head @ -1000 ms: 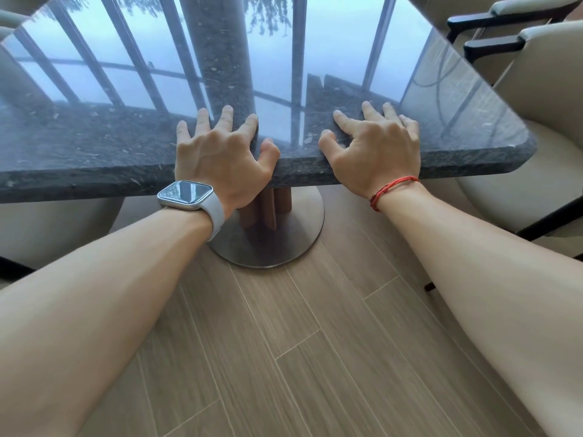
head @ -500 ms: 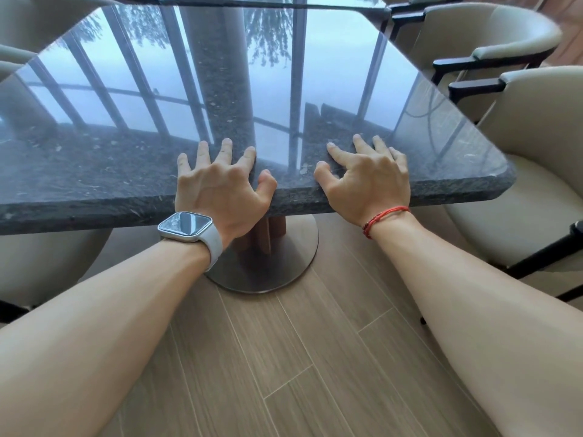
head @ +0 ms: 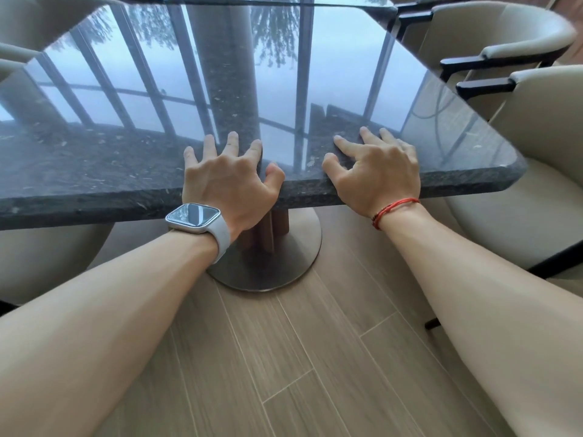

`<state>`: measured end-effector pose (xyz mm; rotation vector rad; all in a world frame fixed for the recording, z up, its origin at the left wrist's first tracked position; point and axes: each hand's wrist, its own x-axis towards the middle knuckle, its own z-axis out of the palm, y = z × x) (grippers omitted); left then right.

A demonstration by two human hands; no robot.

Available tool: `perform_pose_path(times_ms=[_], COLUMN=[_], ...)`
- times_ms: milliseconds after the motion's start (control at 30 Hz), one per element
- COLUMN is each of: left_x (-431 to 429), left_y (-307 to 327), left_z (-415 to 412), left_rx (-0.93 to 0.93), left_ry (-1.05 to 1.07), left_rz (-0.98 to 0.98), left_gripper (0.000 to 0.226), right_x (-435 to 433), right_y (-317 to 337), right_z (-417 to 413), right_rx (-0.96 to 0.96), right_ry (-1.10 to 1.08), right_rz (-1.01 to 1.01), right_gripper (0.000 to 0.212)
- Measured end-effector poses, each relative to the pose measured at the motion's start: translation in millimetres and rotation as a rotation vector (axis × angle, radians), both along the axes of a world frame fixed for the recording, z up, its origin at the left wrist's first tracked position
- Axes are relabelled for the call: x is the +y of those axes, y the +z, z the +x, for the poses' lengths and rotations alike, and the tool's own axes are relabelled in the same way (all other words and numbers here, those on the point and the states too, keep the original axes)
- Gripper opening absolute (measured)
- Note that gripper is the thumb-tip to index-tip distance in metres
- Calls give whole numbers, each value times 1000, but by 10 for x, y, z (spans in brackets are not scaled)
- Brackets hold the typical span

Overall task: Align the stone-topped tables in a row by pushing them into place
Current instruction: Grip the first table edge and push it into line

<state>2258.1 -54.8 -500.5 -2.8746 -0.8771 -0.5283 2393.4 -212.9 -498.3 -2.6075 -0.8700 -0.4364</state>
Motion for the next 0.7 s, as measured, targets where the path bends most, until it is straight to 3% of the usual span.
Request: perform_pose_path(times_ms=[700], left_x=[-61], left_y=[0], left_z=[56], left_rx=[8], left_ry=[3], left_rz=[-36], left_gripper=[67], right_x=[-27], right_y=[-57], right_z=[93], right_rx=[18], right_ry=[-35], right_rz=[50], right_gripper=[53])
